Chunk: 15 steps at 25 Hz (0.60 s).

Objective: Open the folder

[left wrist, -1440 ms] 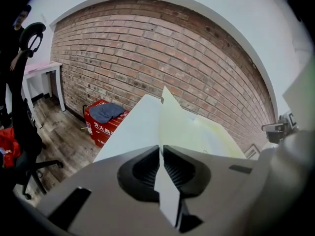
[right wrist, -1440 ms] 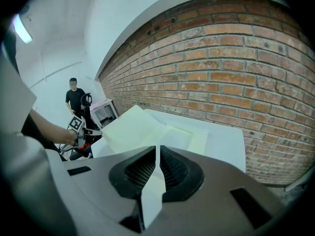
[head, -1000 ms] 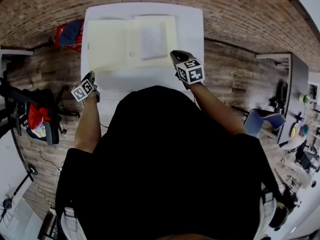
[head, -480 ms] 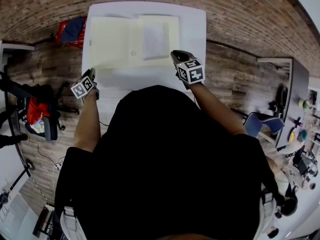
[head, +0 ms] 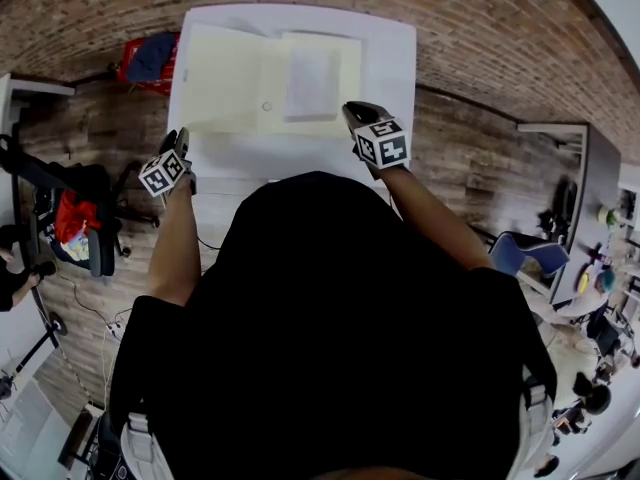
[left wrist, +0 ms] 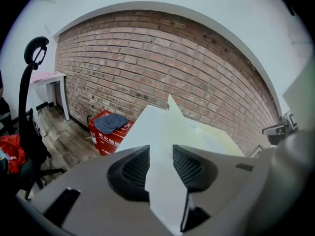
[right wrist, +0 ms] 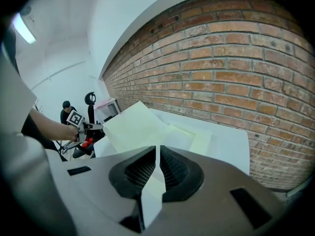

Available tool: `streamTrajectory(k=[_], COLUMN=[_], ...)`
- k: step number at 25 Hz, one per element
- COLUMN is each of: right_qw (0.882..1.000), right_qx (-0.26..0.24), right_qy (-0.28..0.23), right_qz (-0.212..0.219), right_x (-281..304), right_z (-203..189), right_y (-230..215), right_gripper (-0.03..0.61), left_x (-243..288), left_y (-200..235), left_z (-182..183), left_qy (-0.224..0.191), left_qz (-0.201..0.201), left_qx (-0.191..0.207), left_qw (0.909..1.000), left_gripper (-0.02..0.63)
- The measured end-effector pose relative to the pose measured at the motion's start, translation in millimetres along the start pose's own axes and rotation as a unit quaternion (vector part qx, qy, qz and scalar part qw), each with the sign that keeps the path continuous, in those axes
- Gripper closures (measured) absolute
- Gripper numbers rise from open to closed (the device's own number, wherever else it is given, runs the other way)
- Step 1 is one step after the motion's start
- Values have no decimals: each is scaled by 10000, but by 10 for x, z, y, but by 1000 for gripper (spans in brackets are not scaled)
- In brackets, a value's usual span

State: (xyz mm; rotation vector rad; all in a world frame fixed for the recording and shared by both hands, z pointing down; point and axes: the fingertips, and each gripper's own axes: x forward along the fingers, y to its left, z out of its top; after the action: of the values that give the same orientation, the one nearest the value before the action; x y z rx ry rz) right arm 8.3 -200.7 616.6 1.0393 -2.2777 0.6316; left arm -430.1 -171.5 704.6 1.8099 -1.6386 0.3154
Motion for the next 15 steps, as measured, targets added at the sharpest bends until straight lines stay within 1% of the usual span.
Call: streamTrajectory(k=[3, 9, 12, 15], right_qw=[10000, 10000, 10000, 10000], right_qx=[-16, -60, -67, -68], right_qy=[-1, -4, -26, -26], right_qz=[5, 17, 37, 56], right_x=[-11, -27, -28, -31], right_z=[-2, 30, 52, 50], right_y=[-2, -37, -28, -16], right_gripper=[529, 529, 529, 529], left_x=[-43, -84, -103, -153], left_y=[-76, -295, -428, -588], left_z=[132, 479, 684, 895], left_qy=[-162, -503, -722, -999], left_qz=[-74, -211, -296, -378], left_qx=[98, 165, 377, 648], left_qw=[9998, 9984, 9962, 9922], left_gripper=[460, 460, 461, 475])
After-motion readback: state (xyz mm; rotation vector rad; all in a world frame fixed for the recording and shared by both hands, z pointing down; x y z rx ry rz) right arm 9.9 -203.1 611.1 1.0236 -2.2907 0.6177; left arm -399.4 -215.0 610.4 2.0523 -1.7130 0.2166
